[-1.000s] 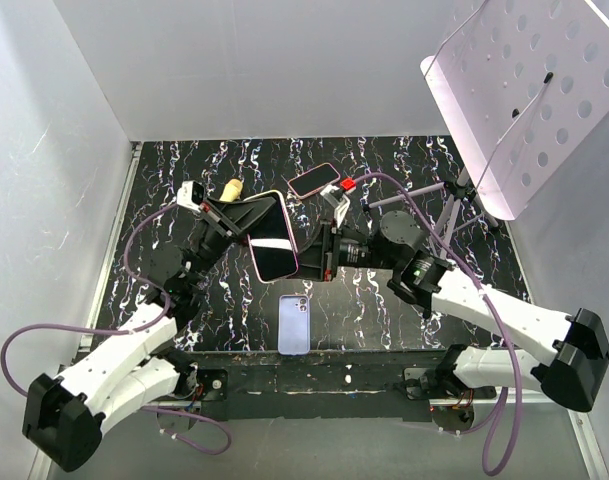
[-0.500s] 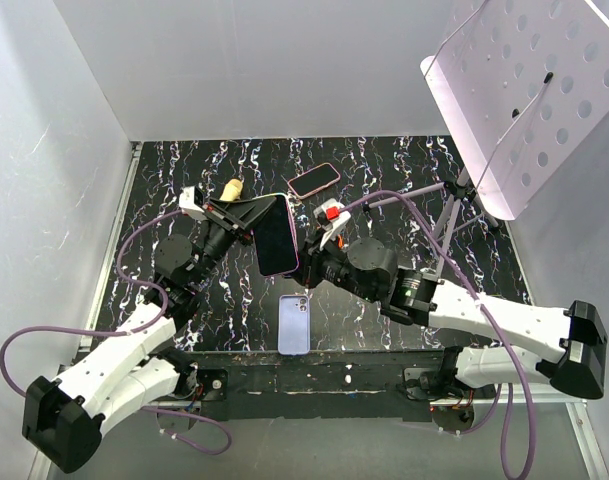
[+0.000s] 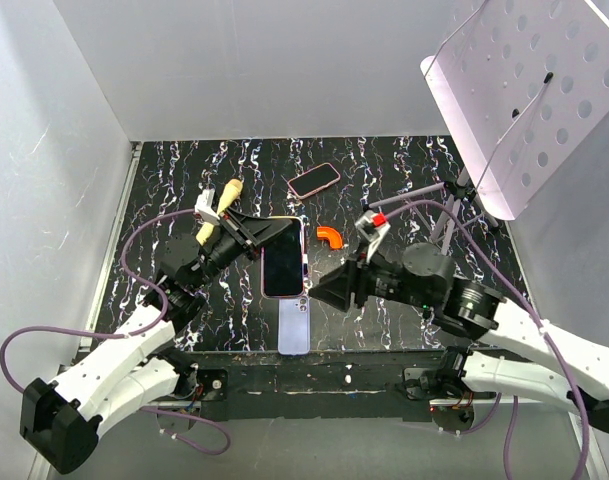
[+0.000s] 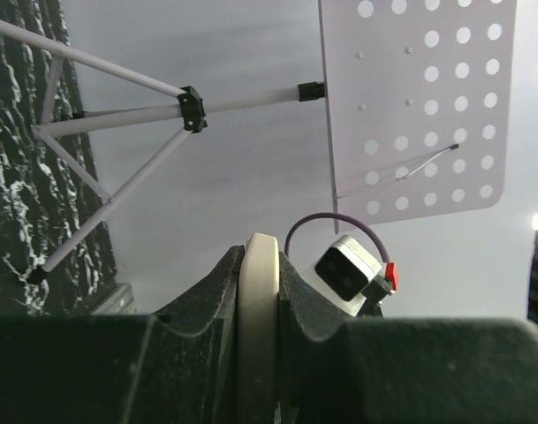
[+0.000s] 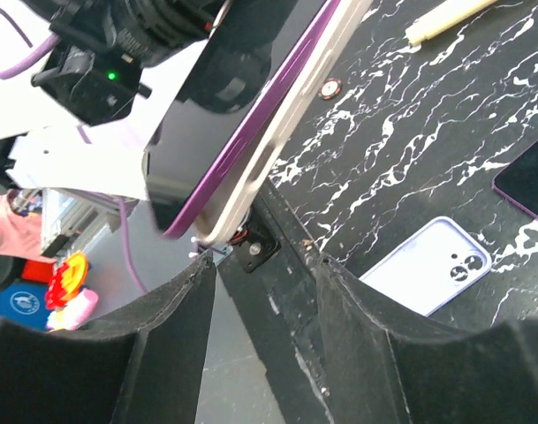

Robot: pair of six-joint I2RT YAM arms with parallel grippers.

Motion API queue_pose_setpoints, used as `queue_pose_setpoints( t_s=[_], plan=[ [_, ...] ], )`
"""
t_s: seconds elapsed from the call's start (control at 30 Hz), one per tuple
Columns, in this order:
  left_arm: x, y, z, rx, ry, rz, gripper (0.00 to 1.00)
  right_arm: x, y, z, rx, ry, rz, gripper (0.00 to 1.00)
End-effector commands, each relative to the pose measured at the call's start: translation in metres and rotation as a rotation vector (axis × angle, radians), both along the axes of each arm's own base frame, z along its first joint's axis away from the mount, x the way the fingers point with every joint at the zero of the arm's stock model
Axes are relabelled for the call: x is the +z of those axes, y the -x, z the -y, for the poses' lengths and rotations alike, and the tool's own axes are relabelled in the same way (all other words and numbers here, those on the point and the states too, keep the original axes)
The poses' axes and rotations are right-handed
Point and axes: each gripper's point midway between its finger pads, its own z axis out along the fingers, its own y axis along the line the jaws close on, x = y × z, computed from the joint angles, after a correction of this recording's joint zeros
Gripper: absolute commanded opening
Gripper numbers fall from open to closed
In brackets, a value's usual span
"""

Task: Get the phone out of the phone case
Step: Remove the phone case from the phone.

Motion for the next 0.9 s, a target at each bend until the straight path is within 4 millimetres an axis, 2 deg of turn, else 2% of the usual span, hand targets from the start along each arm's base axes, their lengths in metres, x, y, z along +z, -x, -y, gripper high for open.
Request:
queue_pose_setpoints(
  t_s=[0.0,0.13,0.2,0.37,0.63,0.87],
  plan=[
    [0.046,0.014,-0.007,-0.016,-0.009,0.149,0.0,0.016,0.02,0.018,0.029,-0.073,-0.093,0.53],
    [0.046,0.014,-0.007,-0.011,-0.024,0.159,0.0,0.052,0.031,0.017,0.075,-0.176,-0.145,0.45],
    [0.045,0.014,-0.007,-0.016,-0.023,0.156,0.0,0.062,0.032,0.013,0.097,-0.206,-0.18,0.42],
    [0.046,0.015,-0.007,-0.017,-0.012,0.152,0.0,0.078,0.032,-0.002,0.183,-0.278,-0.254,0.41],
    [0.048,0.017,-0.007,-0.028,0.002,0.156,0.0,0.077,0.029,-0.015,0.239,-0.305,-0.306,0.4],
    [0.047,0.014,-0.004,-0.032,0.007,0.157,0.0,0.067,0.028,-0.029,0.283,-0.313,-0.358,0.36]
  ],
)
